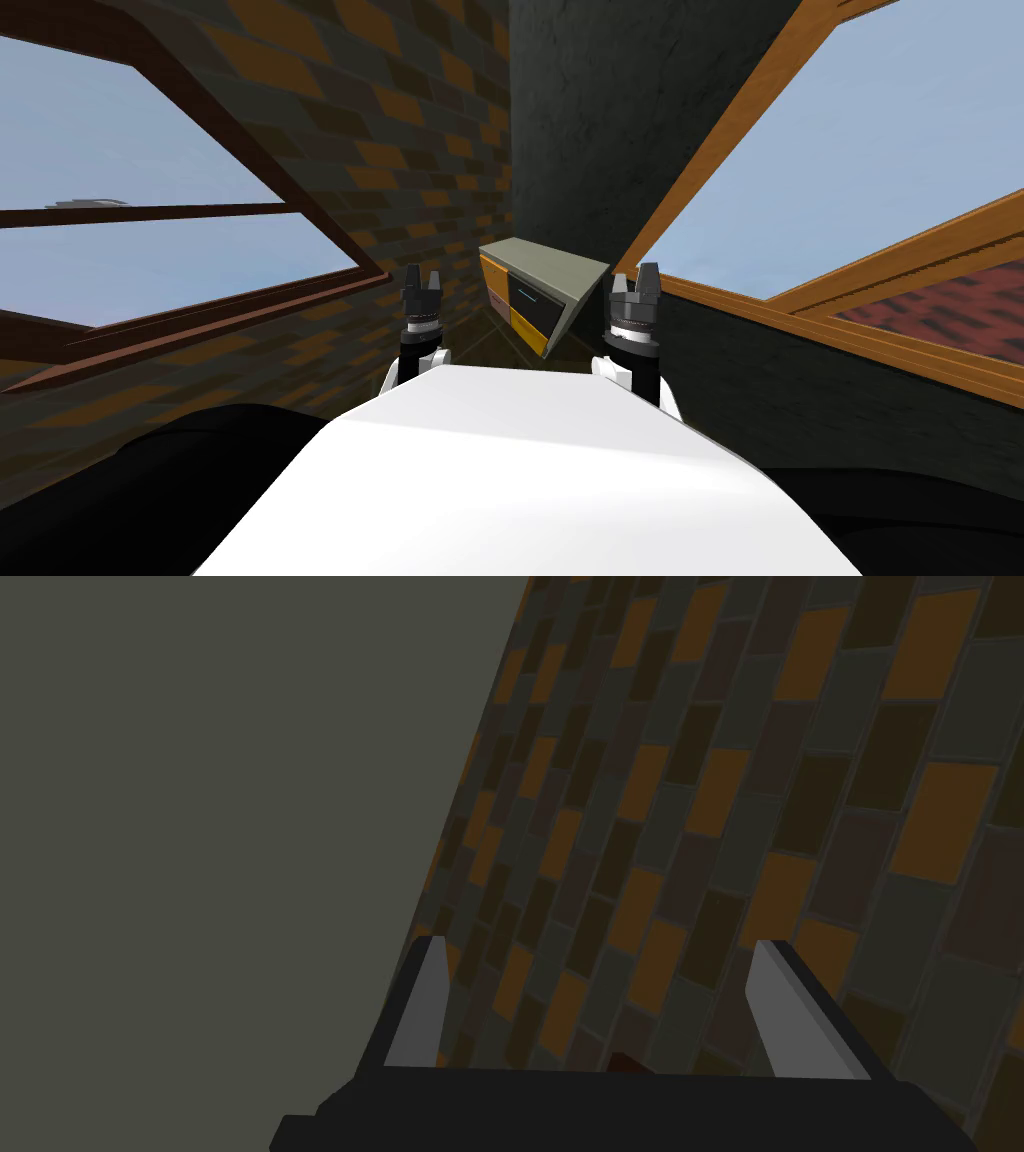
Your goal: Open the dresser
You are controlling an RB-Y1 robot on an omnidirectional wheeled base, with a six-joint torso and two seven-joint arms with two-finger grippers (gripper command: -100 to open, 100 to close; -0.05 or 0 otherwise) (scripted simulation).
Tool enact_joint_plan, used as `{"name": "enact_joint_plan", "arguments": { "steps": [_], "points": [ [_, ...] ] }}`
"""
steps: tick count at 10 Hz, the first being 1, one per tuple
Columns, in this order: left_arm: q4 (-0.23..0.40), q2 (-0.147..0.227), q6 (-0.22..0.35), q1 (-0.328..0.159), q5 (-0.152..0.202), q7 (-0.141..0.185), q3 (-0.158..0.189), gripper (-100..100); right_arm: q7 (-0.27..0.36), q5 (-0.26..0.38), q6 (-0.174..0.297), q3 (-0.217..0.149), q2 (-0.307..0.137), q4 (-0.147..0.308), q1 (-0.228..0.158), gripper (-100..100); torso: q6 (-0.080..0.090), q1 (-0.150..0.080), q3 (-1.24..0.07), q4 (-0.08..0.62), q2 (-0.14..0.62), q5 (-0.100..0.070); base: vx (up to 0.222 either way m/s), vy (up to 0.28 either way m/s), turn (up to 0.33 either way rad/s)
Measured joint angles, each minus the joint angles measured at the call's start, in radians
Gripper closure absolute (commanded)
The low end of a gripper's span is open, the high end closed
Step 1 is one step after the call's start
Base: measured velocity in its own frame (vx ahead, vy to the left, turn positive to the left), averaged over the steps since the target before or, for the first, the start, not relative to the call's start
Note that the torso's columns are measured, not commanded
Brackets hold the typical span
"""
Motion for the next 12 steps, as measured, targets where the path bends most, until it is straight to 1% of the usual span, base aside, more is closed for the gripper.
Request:
{"name": "enact_joint_plan", "arguments": {
  "steps": [1, 2, 9, 10, 11, 12],
  "points": [
    [0.0, 0.0, 0.0, 0.0, 0.0, 0.0, 0.0, 0, 0.0, 0.0, 0.0, 0.0, 0.0, 0.0, 0.0, 0, 0.0, 0.0, -0.082, 0.041, 0.041, 0.0, 0.0, 0.0, 0.0],
    [0.0, 0.0, 0.0, 0.0, 0.0, 0.0, 0.0, 0, 0.0, 0.0, 0.0, 0.0, 0.0, 0.0, 0.0, 0, 0.0, 0.0, -0.209, 0.105, 0.104, 0.0, 0.0, 0.0, 0.0],
    [0.0, 0.0, 0.0, 0.0, 0.0, 0.0, 0.0, 0, 0.0, 0.0, 0.0, 0.0, 0.0, 0.0, 0.0, 0, 0.0, 0.0, -1.234, 0.617, 0.618, 0.0, 0.0, 0.0, 0.0],
    [0.0, 0.0, 0.0, 0.0, 0.0, 0.0, 0.0, 0, 0.0, 0.0, 0.0, 0.0, 0.0, 0.0, 0.0, -100, 0.0, 0.0, -1.382, 0.691, 0.691, 0.0, 0.017, 0.016, -0.032],
    [0.0, 0.0, 0.0, 0.0, 0.0, 0.0, 0.0, 0, 0.008, 0.001, 0.0, -0.002, -0.025, 0.008, -0.007, -100, 0.0, 0.001, -1.451, 0.724, 0.724, 0.0, 0.035, 0.038, -0.051],
    [0.0, 0.0, 0.0, 0.0, 0.0, 0.0, 0.0, 0, 0.02, 0.0, -0.006, -0.008, -0.056, 0.021, -0.01, -100, 0.0, 0.002, -1.471, 0.733, 0.733, 0.0, 0.052, 0.054, -0.067]
  ]
}}
